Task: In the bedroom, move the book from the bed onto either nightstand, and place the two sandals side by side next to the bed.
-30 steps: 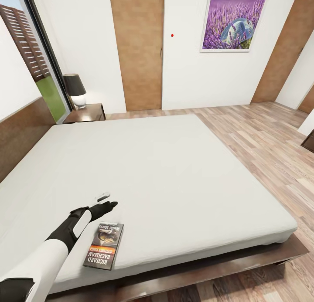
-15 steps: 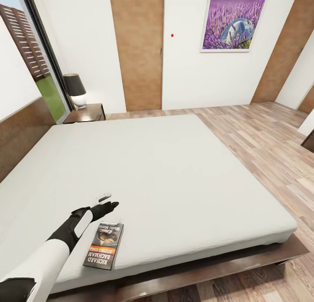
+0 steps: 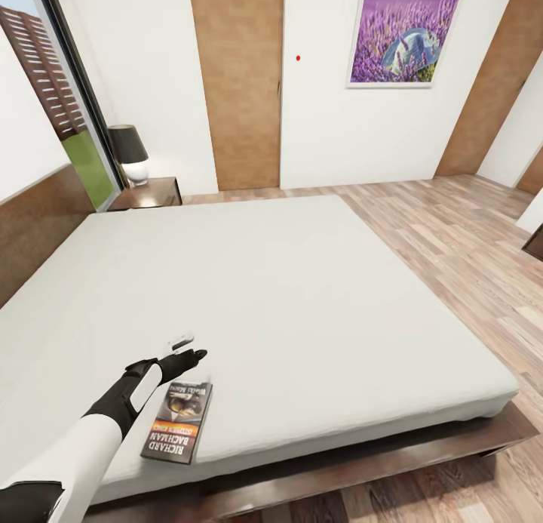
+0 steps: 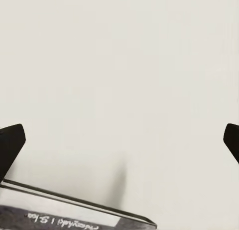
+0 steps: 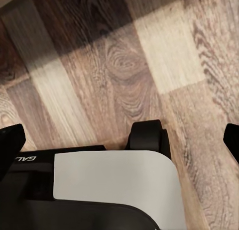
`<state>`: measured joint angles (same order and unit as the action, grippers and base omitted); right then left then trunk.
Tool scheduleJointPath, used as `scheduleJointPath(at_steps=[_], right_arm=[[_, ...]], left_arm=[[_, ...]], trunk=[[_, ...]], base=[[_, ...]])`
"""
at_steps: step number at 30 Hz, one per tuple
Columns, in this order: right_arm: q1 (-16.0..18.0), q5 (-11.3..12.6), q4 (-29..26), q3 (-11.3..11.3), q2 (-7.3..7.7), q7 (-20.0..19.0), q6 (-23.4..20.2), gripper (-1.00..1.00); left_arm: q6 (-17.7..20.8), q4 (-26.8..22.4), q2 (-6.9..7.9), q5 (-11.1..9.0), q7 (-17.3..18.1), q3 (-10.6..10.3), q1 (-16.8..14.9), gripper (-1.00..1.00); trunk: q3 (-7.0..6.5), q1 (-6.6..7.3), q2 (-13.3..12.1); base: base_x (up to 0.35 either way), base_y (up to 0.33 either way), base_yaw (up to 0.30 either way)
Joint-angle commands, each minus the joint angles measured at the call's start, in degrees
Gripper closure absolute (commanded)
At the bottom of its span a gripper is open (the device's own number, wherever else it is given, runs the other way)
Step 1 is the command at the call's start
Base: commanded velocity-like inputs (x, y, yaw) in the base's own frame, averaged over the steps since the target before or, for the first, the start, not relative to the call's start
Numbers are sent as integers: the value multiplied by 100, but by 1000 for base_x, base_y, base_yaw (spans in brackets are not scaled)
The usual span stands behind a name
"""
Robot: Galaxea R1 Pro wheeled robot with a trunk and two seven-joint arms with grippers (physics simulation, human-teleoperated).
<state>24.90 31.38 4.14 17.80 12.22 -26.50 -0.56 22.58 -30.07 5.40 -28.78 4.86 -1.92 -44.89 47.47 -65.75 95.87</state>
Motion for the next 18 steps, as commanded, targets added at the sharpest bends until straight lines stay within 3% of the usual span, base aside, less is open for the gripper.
scheduleJointPath(at_steps=[1,18], right_arm=[[7,61,16,39,-1,-35,-6,-100],[7,59,16,39,-1,-31,-6,-100]], left_arm=[[20,-3,5,-37,-2,-19,-2,-100],[13,1,11,-49,-2,-5,-2,-100]], trunk=[[23,-22,44],[148,-176,325]], base=[[0,0,0],[0,0,0]])
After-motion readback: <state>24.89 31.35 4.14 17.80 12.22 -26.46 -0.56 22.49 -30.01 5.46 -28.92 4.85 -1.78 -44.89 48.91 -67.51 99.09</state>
